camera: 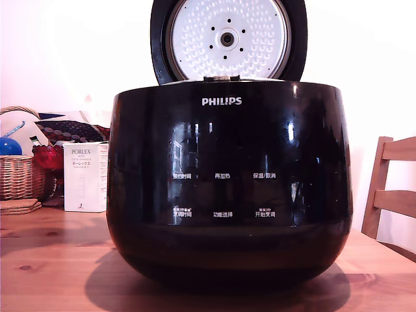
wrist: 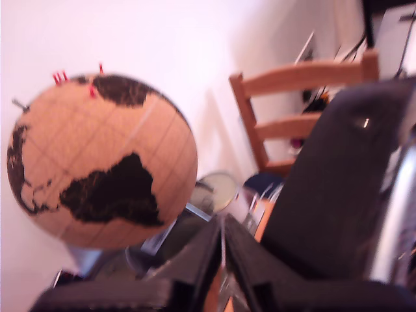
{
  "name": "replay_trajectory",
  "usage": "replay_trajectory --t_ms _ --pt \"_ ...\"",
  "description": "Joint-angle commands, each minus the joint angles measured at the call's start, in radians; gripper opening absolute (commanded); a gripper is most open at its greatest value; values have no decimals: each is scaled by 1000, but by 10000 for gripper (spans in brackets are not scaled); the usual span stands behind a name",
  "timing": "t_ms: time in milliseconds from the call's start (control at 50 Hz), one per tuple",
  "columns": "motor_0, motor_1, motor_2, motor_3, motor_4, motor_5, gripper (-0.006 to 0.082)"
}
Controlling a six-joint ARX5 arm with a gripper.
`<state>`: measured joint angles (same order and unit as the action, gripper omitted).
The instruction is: Close the rice cooker by pressing the lid down with medium force
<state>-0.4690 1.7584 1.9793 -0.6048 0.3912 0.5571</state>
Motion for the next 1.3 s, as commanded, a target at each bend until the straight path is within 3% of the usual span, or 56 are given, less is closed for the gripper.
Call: replay_trajectory --t_ms 0,380,940,1280 --pt "-18 22 5 -28 4 3 -20" --pt "-60 22 5 -198 17 -24 -19" --pt "-107 21 5 -398 84 -237 -19" --pt "-151 21 5 -387 71 -375 -19"
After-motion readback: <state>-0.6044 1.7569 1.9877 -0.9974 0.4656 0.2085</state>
